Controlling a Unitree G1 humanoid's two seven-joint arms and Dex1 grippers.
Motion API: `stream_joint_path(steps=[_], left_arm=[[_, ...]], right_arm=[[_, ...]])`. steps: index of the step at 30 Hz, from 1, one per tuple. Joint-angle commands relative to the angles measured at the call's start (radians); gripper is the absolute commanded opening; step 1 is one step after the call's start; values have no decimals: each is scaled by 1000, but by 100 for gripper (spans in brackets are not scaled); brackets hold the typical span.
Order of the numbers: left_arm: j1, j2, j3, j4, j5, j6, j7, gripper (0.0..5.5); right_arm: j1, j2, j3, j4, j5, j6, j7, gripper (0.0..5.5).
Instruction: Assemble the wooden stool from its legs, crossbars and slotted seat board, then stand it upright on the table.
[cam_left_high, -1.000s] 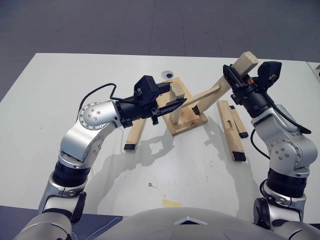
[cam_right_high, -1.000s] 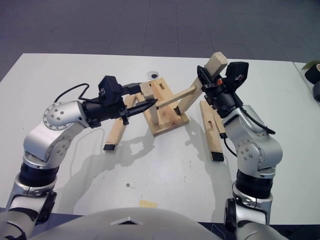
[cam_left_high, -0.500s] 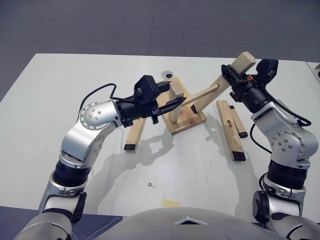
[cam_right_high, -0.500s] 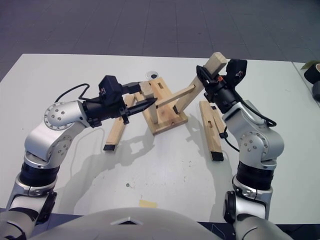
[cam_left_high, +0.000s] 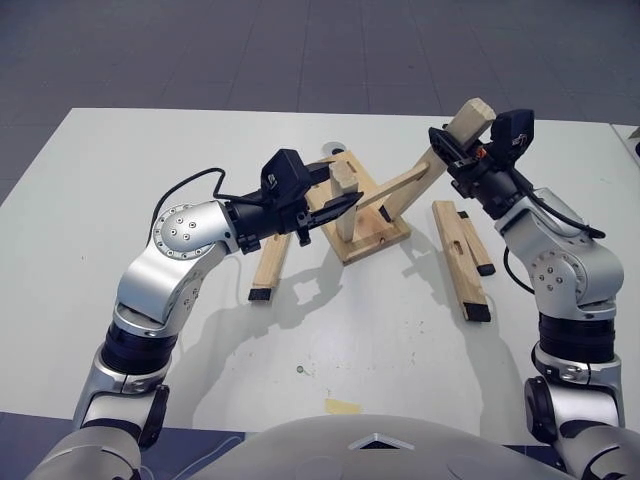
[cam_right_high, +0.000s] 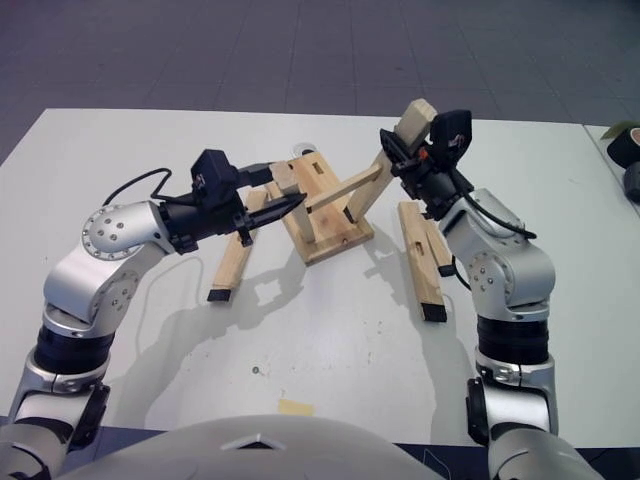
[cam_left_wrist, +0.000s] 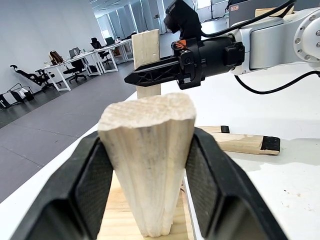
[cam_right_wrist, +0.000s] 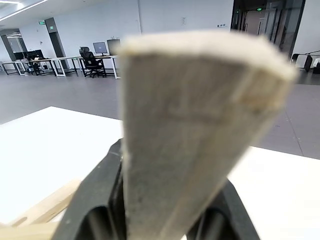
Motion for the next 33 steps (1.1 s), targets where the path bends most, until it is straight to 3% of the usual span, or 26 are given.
stream_joint_path(steps=[1,3,5,11,20,21,31,33], left_arm=[[-65,-26,18,-7,-65,58,-16,203],[-85,-30,39,-1,-83,70,-18,203],[-99,-40,49,0,-94,80,-18,203],[-94,-44,32,-6,-70,80,-36,203],[-106,-68,52,17,-58,79,-19,203],[-107,-68,55,19,-56,79,-19,203],[-120,-56,99,20,-101,104,-46,203],[-114,-41,102,13,-123,115,-66,255]], right_arm=[[240,100,162,67,-22,240,-78,110],[245,107,166,47,-6,248,-95,110],[253,27,260,14,-94,191,-51,110],[266,39,253,46,-87,193,-63,110],[133,105,80,-92,32,35,-42,111],[116,104,62,-100,50,43,-42,147],[51,166,-103,-190,246,49,-27,322],[19,174,-148,-203,316,54,-38,360]])
